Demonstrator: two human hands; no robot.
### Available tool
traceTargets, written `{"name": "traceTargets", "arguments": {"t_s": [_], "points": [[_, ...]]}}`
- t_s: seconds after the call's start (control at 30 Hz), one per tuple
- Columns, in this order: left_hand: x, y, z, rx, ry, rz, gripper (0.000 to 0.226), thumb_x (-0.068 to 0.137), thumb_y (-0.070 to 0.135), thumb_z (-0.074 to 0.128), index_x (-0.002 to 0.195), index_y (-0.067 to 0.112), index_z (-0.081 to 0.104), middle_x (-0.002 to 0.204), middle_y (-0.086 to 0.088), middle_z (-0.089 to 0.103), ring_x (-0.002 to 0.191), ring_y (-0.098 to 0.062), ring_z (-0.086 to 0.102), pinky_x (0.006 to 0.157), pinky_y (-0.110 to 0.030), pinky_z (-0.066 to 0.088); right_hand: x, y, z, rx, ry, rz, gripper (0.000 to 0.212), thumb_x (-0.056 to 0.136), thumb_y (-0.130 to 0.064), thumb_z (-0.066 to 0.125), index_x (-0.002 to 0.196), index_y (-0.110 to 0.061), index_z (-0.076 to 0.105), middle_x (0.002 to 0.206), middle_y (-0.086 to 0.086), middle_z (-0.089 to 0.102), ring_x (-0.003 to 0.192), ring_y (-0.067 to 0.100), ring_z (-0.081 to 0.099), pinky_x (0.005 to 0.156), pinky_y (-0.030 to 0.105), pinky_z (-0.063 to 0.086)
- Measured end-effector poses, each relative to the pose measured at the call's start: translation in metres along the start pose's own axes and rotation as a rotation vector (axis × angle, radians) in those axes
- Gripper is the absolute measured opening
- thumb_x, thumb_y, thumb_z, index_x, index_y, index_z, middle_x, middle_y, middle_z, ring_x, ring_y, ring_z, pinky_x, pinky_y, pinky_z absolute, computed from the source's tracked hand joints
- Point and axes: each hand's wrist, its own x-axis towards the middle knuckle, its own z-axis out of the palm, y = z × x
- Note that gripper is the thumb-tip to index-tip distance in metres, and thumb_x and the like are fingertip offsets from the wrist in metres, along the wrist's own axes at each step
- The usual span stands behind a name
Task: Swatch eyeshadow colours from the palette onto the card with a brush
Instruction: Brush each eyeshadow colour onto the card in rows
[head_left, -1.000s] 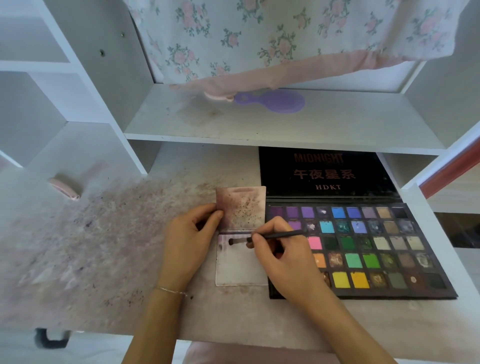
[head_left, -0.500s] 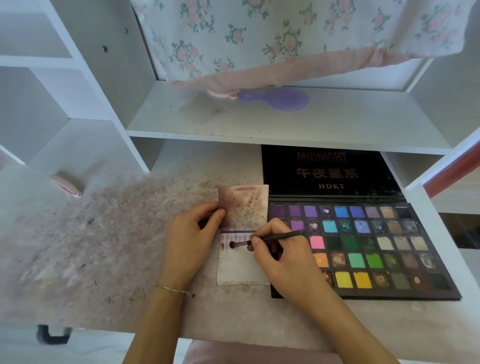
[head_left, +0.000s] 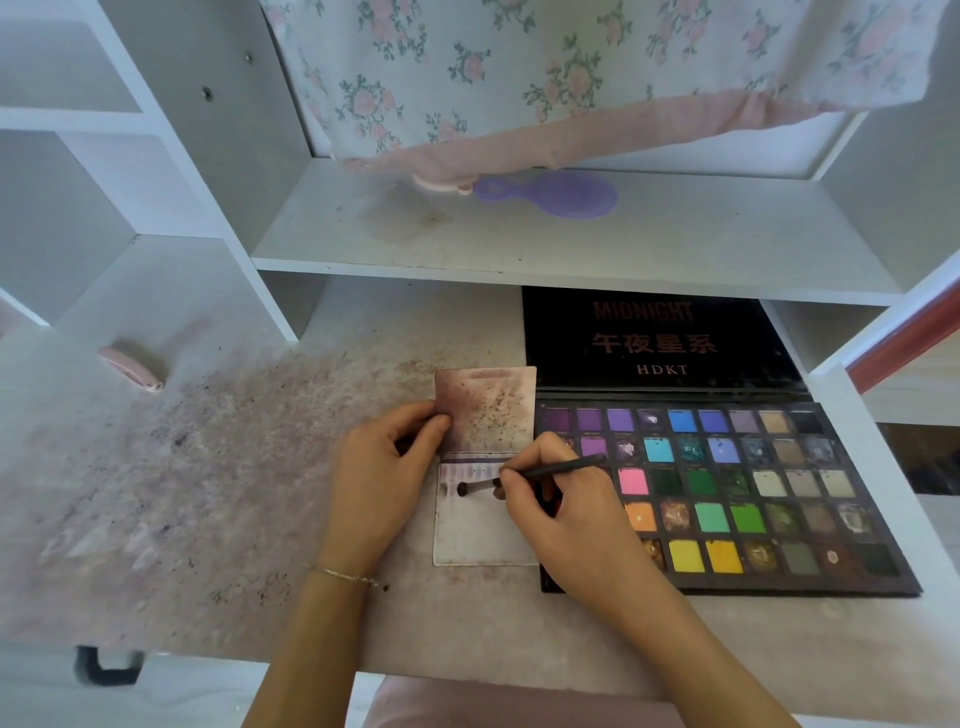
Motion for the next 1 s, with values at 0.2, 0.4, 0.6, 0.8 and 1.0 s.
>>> {"name": "traceTargets", "arguments": {"t_s": [0.2,0.4,0.6,0.8,1.0], "points": [[0.0,0.0003,0.0003,-0.002,0.004,-0.002,0.016,0.085,0.013,0.06,0.096,0.019,0.07,0.081,0.023,0.063,0.081,0.006,0.062,0.072,-0.01,0.048,-0.0001,0.0006,-0.0003,0.001,-0.009,0.016,0.017,0.088,-0.019,0.054,0.076,-0.03,0.049,0.077,0.0,0.063,0.074,0.015,0.059,0.065,0.029,0.05],[0.0,-0.0001,-0.0001,0.006,-0.002,-0.004,0.017,0.085,0.014,0.06,0.097,0.022,0.069,0.081,0.025,0.062,0.081,0.008,0.061,0.072,-0.008,0.047,0.0012,0.0008,0.0009,-0.01,0.016,-0.005,0.02,0.089,-0.02,0.053,0.075,-0.033,0.047,0.076,-0.002,0.062,0.072,0.013,0.056,0.062,0.026,0.048],[0.0,0.0002,-0.0003,0.009,0.001,-0.014,0.017,0.085,0.015,0.061,0.097,0.024,0.069,0.081,0.024,0.063,0.079,0.006,0.062,0.074,-0.016,0.05,0.0004,0.0025,0.0006,0.001,0.008,-0.007,0.017,0.088,-0.02,0.054,0.076,-0.032,0.048,0.076,-0.001,0.063,0.074,0.018,0.059,0.065,0.032,0.05],[0.0001,-0.0006,-0.0004,0.019,-0.003,0.003,0.016,0.085,0.015,0.06,0.096,0.02,0.07,0.081,0.021,0.065,0.08,0.004,0.063,0.074,-0.015,0.05,0.0004,0.0028,0.0005,0.009,0.005,-0.013,0.017,0.087,-0.019,0.054,0.075,-0.031,0.049,0.074,-0.003,0.062,0.074,0.014,0.057,0.062,0.028,0.049],[-0.0006,-0.0008,-0.001,0.001,-0.007,0.001,0.017,0.085,0.014,0.06,0.094,0.025,0.069,0.081,0.024,0.064,0.08,0.005,0.062,0.072,-0.01,0.048,0.0024,0.0023,0.0018,-0.003,0.033,-0.03,0.019,0.088,-0.018,0.053,0.077,-0.032,0.048,0.075,-0.004,0.061,0.073,0.011,0.056,0.062,0.025,0.048]]}}
